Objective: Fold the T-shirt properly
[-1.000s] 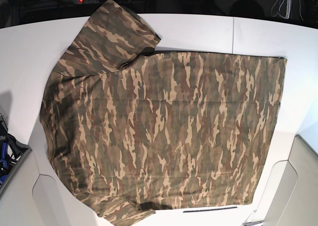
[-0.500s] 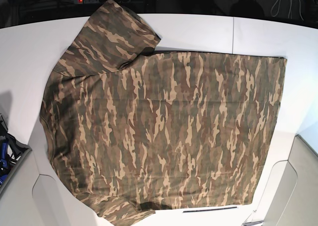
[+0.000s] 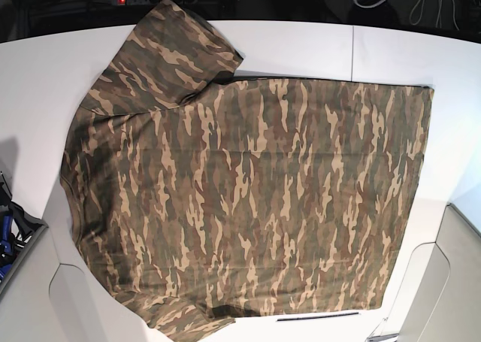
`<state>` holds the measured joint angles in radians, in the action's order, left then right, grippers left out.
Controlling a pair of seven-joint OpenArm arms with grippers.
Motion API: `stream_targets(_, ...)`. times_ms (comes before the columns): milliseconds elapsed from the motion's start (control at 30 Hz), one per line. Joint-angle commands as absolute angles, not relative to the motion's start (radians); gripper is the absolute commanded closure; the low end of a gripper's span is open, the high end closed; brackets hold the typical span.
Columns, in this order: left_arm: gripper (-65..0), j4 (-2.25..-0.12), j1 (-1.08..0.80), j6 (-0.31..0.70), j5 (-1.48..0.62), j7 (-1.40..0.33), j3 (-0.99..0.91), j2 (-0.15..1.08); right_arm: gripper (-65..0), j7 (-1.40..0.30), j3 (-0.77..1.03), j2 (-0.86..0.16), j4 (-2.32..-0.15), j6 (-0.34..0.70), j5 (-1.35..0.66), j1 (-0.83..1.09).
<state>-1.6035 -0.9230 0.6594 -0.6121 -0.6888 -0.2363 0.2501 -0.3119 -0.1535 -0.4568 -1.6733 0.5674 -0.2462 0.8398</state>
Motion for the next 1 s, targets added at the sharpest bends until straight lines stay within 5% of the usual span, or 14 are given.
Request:
stream_targets(0, -9.3, -1.641, -0.951, 0.670, -0.631, -0.689, -0.257, 0.255, -12.6, -0.312, -0.132, -0.465, -1.714, 0.574, -0.282, 0.848)
stream_targets(267, -16.3, -1.791, -0.967, 0.670, -0.698, -0.757, -0.406, 0.255, -12.6, -0.387, 0.017, -0.465, -1.897, 0.572, -0.475, 0.839)
stream_targets(467, -31.2, -1.819, -0.967, 0.670, -0.808, -0.768, -0.529, 0.255, -12.7, -0.451, 0.141, -0.461, -1.910, 0.567, -0.616, 0.796)
stream_targets(733, -31.9, -1.833, -0.966, 0.685, -0.941, -0.768, -0.678, 0.256, -29.0, -0.484, 0.254, -0.463, -1.907, 0.437, -0.633, 0.735)
stream_targets(900, -32.4, -1.855, -0.964, 0.698, -0.973, -0.768, -0.722, 0.257, -30.6, -0.517, 0.255, -0.462, -1.882, 0.414, -0.633, 0.694)
stream_targets(967, -38.6, -1.864, -0.963, 0.698, -0.973, -0.767, -0.721, 0.267, -30.6, -0.518, 0.255, -0.462, -1.854, 0.414, -0.633, 0.680)
